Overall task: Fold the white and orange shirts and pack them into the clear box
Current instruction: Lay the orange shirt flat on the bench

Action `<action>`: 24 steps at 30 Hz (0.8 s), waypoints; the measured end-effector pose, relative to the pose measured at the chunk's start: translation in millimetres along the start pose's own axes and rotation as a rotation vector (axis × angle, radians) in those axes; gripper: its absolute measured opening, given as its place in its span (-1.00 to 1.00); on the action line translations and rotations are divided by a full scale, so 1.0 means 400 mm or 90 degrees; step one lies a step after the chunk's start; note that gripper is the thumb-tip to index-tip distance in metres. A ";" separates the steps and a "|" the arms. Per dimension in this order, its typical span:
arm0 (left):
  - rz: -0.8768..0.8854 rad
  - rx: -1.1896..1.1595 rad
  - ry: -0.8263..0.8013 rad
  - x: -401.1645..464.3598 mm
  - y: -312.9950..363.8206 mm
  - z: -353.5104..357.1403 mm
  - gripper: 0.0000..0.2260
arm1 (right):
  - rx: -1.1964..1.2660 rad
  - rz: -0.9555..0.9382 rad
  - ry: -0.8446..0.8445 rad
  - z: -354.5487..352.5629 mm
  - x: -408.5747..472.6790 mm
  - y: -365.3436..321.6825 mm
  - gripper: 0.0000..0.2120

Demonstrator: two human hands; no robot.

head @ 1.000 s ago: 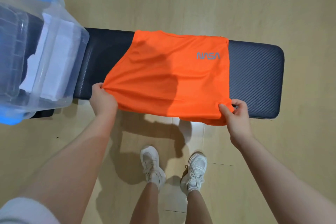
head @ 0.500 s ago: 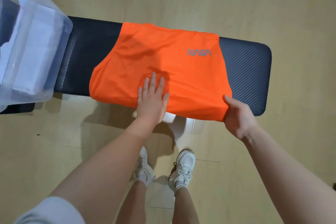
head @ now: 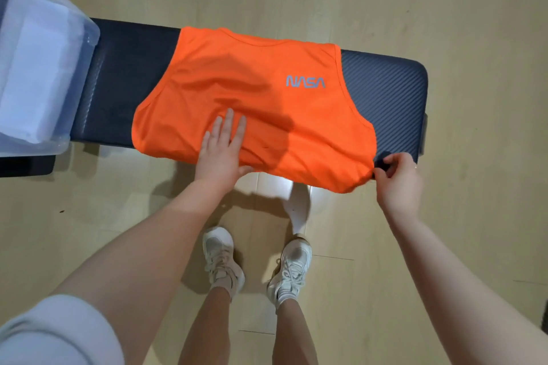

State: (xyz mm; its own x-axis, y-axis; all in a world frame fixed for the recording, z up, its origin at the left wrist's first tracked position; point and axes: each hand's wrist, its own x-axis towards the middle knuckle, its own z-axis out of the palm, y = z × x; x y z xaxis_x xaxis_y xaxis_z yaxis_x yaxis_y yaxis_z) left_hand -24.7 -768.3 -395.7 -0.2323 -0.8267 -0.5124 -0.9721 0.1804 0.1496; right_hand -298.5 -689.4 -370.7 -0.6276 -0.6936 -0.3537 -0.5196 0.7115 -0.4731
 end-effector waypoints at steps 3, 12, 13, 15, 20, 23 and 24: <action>-0.001 0.043 0.015 -0.001 0.005 0.005 -0.16 | 0.010 0.025 -0.029 0.020 -0.044 0.039 -0.90; 0.020 0.026 0.060 -0.032 0.033 0.004 -0.10 | 0.230 0.277 -0.317 0.118 -0.086 0.138 -0.53; 0.045 0.006 0.106 -0.049 0.038 0.017 -0.16 | 0.251 0.275 -0.323 0.136 -0.084 0.143 -0.51; 0.090 -0.059 0.209 -0.086 0.039 0.062 -0.30 | 0.295 0.277 -0.324 0.169 -0.082 0.152 -0.47; 0.090 -0.143 0.228 -0.142 -0.002 0.245 -0.57 | 0.351 0.253 -0.294 0.264 -0.074 0.199 -0.44; 0.024 -0.265 0.104 -0.120 -0.036 0.364 -0.69 | 0.345 0.202 -0.271 0.344 -0.044 0.237 -0.43; -0.014 -0.296 0.093 -0.103 -0.046 0.403 -0.72 | 0.339 0.185 -0.263 0.372 -0.031 0.249 -0.44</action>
State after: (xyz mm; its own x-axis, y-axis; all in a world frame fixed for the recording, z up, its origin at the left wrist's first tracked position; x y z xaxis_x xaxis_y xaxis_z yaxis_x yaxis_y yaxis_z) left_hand -2.3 -651.4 -513.7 -0.1731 -0.8995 -0.4012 -0.8517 -0.0679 0.5197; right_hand -256.3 -626.7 -533.5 -0.3732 -0.5464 -0.7498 0.0524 0.7945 -0.6050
